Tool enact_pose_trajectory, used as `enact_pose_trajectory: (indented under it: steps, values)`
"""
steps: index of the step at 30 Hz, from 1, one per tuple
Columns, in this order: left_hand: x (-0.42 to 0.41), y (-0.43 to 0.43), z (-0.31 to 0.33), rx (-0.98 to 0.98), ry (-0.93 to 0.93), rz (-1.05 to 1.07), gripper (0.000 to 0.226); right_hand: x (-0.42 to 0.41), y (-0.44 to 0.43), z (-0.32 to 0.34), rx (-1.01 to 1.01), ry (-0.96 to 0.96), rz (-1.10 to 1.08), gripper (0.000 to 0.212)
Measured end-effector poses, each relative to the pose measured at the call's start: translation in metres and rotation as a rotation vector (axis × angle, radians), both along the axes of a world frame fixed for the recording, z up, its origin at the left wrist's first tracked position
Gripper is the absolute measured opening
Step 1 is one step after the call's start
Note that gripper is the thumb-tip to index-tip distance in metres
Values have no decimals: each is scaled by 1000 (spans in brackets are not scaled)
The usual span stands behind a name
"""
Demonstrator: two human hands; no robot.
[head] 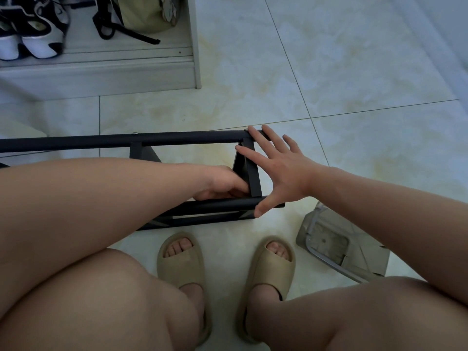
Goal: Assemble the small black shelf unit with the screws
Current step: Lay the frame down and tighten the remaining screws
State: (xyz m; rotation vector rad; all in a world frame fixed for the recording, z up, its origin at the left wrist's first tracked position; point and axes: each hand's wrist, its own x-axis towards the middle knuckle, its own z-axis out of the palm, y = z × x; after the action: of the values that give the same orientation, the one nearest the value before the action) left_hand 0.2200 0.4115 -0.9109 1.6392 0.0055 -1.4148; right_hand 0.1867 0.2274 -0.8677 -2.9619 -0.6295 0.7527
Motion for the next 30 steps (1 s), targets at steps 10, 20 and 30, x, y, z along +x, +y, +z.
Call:
enact_pose_trajectory:
  steps: [10, 20, 30]
  values:
    - [-2, -1, -2, -6, -14, -1, 11, 1, -1, -2, 11, -3, 1, 142]
    - [0, -1, 0, 9, 31, -12, 19, 1, -2, -3, 15, -3, -1, 142]
    - [2, 1, -2, 20, 119, -19, 33, 0, -1, -2, 14, -6, -1, 142]
